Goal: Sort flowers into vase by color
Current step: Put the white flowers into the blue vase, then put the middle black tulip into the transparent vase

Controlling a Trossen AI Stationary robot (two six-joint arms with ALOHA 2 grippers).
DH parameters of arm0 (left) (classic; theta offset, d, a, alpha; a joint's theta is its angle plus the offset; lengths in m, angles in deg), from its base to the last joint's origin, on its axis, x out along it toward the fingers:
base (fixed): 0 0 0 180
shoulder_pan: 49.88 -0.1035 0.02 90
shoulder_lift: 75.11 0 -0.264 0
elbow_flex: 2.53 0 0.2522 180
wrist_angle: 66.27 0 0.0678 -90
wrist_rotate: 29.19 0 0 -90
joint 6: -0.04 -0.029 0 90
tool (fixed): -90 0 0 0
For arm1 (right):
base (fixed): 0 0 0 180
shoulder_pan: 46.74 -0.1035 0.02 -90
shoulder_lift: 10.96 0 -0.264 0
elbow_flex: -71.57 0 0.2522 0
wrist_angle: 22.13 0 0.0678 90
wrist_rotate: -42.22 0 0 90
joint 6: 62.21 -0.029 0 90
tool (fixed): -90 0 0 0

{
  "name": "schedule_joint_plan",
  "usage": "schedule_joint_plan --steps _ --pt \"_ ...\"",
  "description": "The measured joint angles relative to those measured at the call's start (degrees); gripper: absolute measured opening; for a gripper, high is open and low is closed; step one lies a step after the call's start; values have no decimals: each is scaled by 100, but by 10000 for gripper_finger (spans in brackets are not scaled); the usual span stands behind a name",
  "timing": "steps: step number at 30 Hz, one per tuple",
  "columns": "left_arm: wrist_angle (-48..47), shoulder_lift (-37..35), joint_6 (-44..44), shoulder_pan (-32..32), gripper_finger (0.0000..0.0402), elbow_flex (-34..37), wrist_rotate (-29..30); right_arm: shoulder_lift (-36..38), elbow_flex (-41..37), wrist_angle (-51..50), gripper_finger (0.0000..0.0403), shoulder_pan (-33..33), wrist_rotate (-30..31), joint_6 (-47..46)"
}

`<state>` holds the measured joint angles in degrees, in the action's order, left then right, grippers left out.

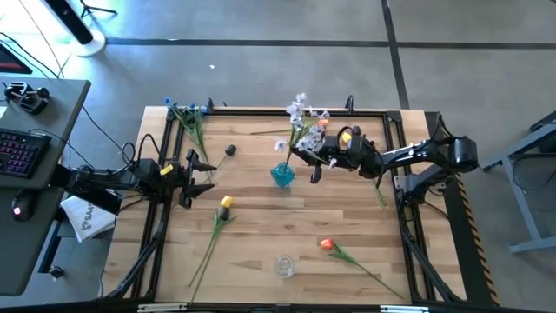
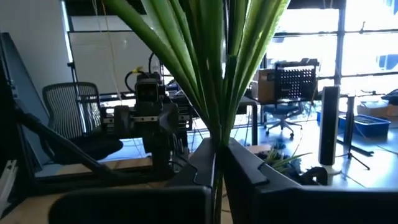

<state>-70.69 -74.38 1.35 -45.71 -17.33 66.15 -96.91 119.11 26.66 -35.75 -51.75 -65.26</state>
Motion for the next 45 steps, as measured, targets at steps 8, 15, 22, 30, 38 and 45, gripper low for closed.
schedule_joint_plan --steps 8,15,22,30,38,45 --pt "-2 0 0 0 254 0 9 2 0 -135 89 0 90 -67" --pt "-2 0 0 0 254 0 7 2 339 -1420 152 0 90 -106" --pt "-10 0 12 1 254 0 7 4 1249 -3846 191 0 77 156" --pt "-50 1 15 1 254 0 3 7 2454 -6682 234 0 74 326" --pt "-50 0 111 0 254 0 -7 11 3192 -8758 276 0 74 355" --pt "-50 0 109 0 254 0 -8 44 3451 -10141 279 0 75 106"
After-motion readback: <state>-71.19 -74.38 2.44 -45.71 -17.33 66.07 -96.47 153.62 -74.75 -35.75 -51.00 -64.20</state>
